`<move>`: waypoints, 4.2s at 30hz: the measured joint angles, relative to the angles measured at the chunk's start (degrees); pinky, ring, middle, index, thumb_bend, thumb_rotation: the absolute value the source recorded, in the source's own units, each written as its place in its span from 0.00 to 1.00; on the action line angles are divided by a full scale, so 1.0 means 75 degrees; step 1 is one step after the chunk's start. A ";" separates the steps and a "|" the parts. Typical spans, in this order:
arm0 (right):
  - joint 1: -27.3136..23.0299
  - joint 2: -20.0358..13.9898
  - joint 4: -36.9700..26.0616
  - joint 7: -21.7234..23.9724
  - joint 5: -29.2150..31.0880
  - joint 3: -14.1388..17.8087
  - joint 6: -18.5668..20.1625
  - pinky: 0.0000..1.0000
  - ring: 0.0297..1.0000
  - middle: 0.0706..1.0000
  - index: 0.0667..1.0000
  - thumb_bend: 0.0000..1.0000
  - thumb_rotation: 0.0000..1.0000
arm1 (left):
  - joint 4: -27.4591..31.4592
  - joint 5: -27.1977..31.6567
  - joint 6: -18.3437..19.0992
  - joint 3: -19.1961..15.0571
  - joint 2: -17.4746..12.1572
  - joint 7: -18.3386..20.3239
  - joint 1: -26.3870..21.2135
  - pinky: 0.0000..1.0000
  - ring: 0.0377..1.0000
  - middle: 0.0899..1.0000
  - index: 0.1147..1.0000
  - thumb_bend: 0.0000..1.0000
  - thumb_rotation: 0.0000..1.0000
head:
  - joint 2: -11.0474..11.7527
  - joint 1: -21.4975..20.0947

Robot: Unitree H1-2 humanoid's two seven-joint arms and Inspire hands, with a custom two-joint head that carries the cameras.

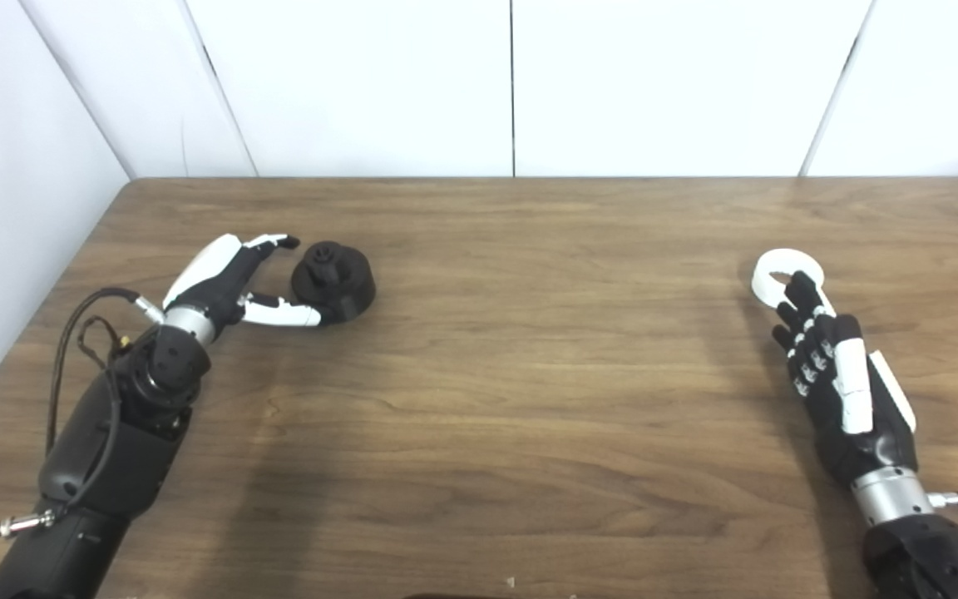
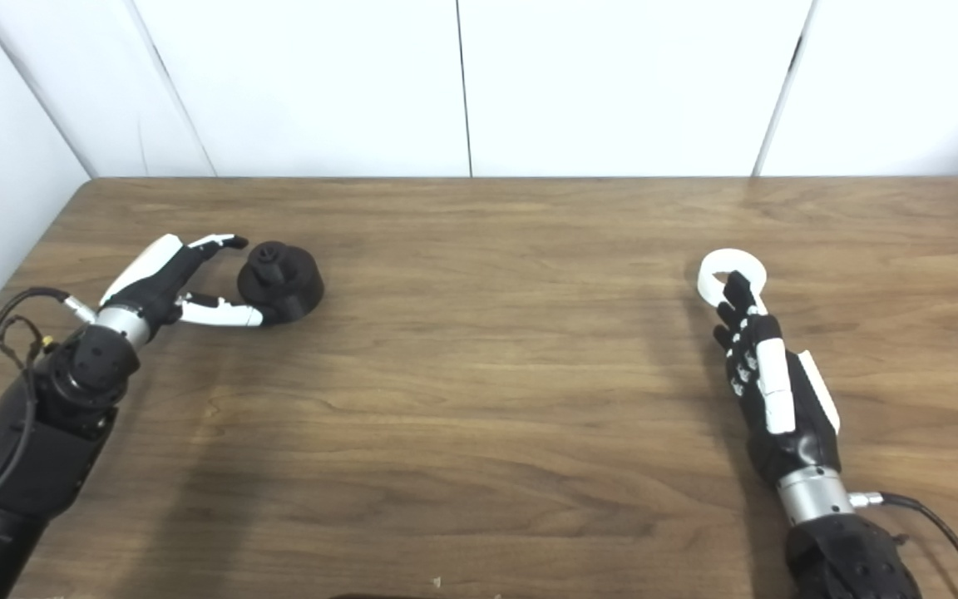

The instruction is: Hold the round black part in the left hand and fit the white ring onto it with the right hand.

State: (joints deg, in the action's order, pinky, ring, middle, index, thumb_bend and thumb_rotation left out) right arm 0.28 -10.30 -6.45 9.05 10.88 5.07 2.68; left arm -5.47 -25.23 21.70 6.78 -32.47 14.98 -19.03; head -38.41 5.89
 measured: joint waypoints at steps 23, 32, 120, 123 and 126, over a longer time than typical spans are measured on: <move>0.0033 -0.0001 -0.0006 -0.0011 0.0002 0.0133 -0.0103 1.00 1.00 1.00 0.98 0.69 1.00 | -0.0406 -0.0025 -0.0338 0.0279 0.0209 -0.0076 -0.0157 0.97 1.00 0.95 0.68 0.94 0.26 | -0.0047 -0.0070; 0.0073 -0.0053 -0.0032 0.0003 0.0011 0.0141 -0.0106 1.00 1.00 1.00 0.98 0.70 1.00 | -0.0407 -0.0234 -0.0556 0.0318 0.0234 -0.0282 -0.0156 0.97 1.00 0.94 0.66 0.89 0.19 | -0.0059 -0.0070; -0.0070 0.0242 -0.0375 -0.0161 -0.0068 -0.0088 0.0260 1.00 1.00 0.99 1.00 0.71 1.00 | 0.3435 -0.1616 -0.1517 0.2004 0.2513 0.0223 0.2598 0.96 1.00 0.95 0.63 0.89 0.25 | -0.0574 -0.0750; -0.0069 0.0244 -0.0377 -0.0161 -0.0068 -0.0092 0.0260 1.00 1.00 0.99 1.00 0.71 1.00 | 0.3436 -0.1782 -0.1592 0.2088 0.2471 0.0278 0.2562 0.97 1.00 0.95 0.63 0.89 0.25 | -0.0574 -0.0750; -0.0068 0.0245 -0.0377 -0.0162 -0.0068 -0.0092 0.0260 1.00 1.00 0.99 1.00 0.70 1.00 | 0.3436 -0.1821 -0.1650 0.2091 0.2457 0.0312 0.2550 0.97 1.00 0.95 0.63 0.89 0.24 | -0.0609 -0.0750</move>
State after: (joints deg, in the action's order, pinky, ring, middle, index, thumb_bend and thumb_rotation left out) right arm -0.23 -8.47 -9.27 7.84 10.37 4.38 4.62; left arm 20.30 -38.89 9.32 22.46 -14.05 17.32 0.09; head -42.98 0.26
